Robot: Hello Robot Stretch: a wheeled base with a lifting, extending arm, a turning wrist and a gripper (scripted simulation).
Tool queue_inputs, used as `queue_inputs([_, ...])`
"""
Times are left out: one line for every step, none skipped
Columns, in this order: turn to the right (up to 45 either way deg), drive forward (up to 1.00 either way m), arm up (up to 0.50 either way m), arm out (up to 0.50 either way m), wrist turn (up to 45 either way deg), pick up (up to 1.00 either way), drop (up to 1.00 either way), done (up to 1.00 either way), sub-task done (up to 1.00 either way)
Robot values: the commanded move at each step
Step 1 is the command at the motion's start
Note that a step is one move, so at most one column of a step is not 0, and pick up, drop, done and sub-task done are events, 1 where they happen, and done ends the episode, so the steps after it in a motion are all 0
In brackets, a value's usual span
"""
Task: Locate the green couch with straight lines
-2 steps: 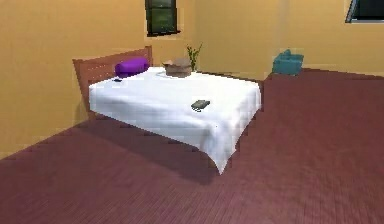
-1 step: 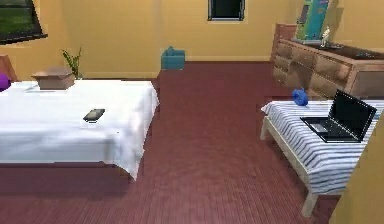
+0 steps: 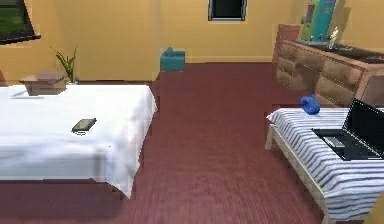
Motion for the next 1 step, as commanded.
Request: queue_inputs([6.0,0.0,0.0,0.0,0.0,0.0,0.0,0.0,0.0])
